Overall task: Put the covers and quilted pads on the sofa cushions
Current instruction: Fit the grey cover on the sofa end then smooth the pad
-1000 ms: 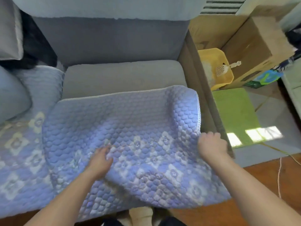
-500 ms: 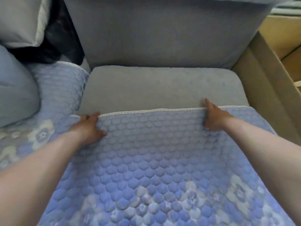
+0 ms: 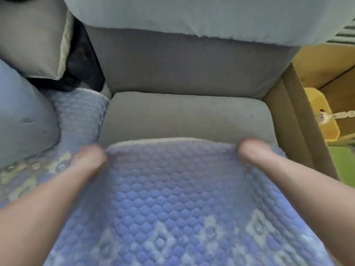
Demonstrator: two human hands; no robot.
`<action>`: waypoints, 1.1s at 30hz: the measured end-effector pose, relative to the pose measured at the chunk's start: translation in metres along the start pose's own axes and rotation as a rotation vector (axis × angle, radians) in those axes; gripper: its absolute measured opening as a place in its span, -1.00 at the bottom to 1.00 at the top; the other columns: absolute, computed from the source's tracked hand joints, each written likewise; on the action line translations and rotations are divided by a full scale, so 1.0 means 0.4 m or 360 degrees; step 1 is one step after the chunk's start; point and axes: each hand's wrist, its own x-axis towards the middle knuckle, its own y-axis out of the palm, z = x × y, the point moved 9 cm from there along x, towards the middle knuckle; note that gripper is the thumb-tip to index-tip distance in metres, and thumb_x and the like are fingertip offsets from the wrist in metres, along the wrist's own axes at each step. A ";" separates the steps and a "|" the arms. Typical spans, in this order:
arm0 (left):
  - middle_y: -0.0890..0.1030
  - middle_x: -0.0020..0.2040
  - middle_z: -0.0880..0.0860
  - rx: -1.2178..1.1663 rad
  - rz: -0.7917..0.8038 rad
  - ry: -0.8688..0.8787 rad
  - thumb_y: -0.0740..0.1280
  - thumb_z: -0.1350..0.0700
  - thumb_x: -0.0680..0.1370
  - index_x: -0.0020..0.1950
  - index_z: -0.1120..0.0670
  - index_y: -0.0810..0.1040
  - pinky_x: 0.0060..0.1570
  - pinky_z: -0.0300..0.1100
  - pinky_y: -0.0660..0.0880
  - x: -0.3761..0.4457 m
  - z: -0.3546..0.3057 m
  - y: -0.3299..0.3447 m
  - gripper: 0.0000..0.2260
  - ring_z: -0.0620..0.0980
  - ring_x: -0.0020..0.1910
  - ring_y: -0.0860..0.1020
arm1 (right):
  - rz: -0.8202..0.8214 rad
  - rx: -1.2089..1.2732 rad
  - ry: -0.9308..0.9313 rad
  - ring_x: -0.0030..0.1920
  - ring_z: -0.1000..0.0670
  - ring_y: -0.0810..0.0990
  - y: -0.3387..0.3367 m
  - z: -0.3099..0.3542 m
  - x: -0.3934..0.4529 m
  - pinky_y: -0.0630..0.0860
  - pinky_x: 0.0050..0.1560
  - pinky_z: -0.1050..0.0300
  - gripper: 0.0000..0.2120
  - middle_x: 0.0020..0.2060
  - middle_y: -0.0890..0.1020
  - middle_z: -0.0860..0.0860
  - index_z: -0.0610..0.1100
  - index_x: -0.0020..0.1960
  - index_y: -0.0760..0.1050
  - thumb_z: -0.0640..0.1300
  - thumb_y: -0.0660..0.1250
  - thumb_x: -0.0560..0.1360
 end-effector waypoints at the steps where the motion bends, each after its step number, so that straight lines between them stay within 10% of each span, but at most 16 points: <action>1: 0.58 0.15 0.29 -0.0319 -0.0520 0.0049 0.25 0.20 0.59 0.21 0.24 0.58 0.06 0.02 0.54 0.036 -0.047 -0.117 -0.76 0.27 0.07 0.62 | -0.0443 0.0201 0.0092 0.28 -0.23 0.56 -0.099 -0.020 0.064 0.55 0.09 0.01 -0.58 0.27 0.56 -0.19 -0.21 0.26 0.53 -0.18 -0.03 0.62; 3: 0.23 0.51 0.28 -0.0890 -0.0969 0.0214 0.30 0.19 0.56 0.54 0.07 0.28 0.24 0.12 0.44 0.032 -0.157 -0.246 -0.46 0.35 0.27 0.48 | -0.0986 0.0581 0.0078 0.41 -0.30 0.41 -0.203 -0.026 0.131 0.44 0.30 -0.12 -0.52 0.51 0.21 -0.29 -0.20 0.49 0.28 -0.21 -0.03 0.60; 5: -0.19 0.62 0.18 -0.1028 -0.0837 0.0321 0.35 0.10 0.53 0.63 -0.14 -0.07 0.39 0.11 0.33 0.034 -0.276 -0.235 -0.19 0.29 0.51 0.24 | -0.1075 0.0931 -0.0059 0.47 -0.29 0.31 -0.202 0.006 0.164 0.34 0.40 -0.10 -0.29 0.59 -0.12 -0.21 -0.08 0.60 0.05 -0.13 0.30 0.55; 11: -0.44 0.57 -0.09 -0.0454 0.0195 0.0178 0.10 -0.49 0.49 0.52 -0.39 -0.31 0.36 0.53 0.04 0.047 -0.318 0.237 -0.23 0.30 0.56 -0.33 | -0.0164 0.0687 0.0007 0.59 -0.29 -0.16 0.190 0.090 0.235 0.07 0.51 -0.34 -0.20 0.62 -0.22 -0.01 0.22 0.60 -0.15 0.42 0.12 0.51; 16: -0.54 0.51 -0.15 -0.0456 0.0184 0.0156 0.16 -0.62 0.31 0.40 -0.51 -0.42 0.29 0.59 0.08 0.100 -0.275 0.284 -0.09 0.32 0.53 -0.39 | -0.0132 0.0722 0.0139 0.58 -0.27 -0.27 0.299 0.058 0.245 0.02 0.46 -0.44 -0.14 0.59 -0.34 0.03 0.28 0.58 -0.29 0.46 0.14 0.49; 21: 0.05 0.57 0.02 -0.0358 -0.0128 0.0175 0.22 -0.38 0.52 0.50 -0.36 -0.01 0.25 0.31 0.36 0.097 -0.254 0.212 -0.36 0.26 0.50 0.10 | -0.0426 0.0794 0.0155 0.52 -0.28 0.05 0.268 0.049 0.251 0.19 0.41 -0.32 -0.35 0.57 0.06 -0.08 0.14 0.54 0.11 0.27 0.26 0.55; 24: 0.48 0.25 0.07 -0.0149 -0.0548 0.0310 0.16 -0.05 0.65 0.32 -0.03 0.35 0.10 0.06 0.44 0.062 -0.204 0.170 -0.74 0.16 0.25 0.44 | -0.0706 0.0656 0.0130 0.29 -0.22 0.35 0.222 0.064 0.247 0.44 0.21 -0.16 -0.72 0.24 0.47 -0.12 -0.11 0.26 0.45 0.02 0.26 0.62; 30: 0.62 -0.02 0.11 0.0194 -0.0574 0.0561 0.19 0.21 0.50 0.04 0.09 0.56 -0.03 0.02 0.42 0.070 -0.207 0.164 -0.80 0.17 0.04 0.57 | -0.0954 0.0768 -0.0135 0.05 -0.22 0.46 0.167 0.103 0.227 0.44 -0.10 0.00 -0.86 -0.07 0.43 -0.09 -0.19 -0.04 0.53 -0.22 0.22 0.63; 33: 0.64 0.04 0.11 0.0193 -0.0479 0.0239 0.22 0.17 0.52 0.05 0.11 0.56 0.04 -0.02 0.43 0.058 -0.109 0.173 -0.82 0.15 0.11 0.57 | -0.1091 0.0855 -0.0346 0.12 -0.20 0.39 0.172 0.150 0.163 0.45 -0.01 -0.03 -0.88 0.10 0.45 -0.13 -0.17 0.02 0.51 -0.18 0.21 0.64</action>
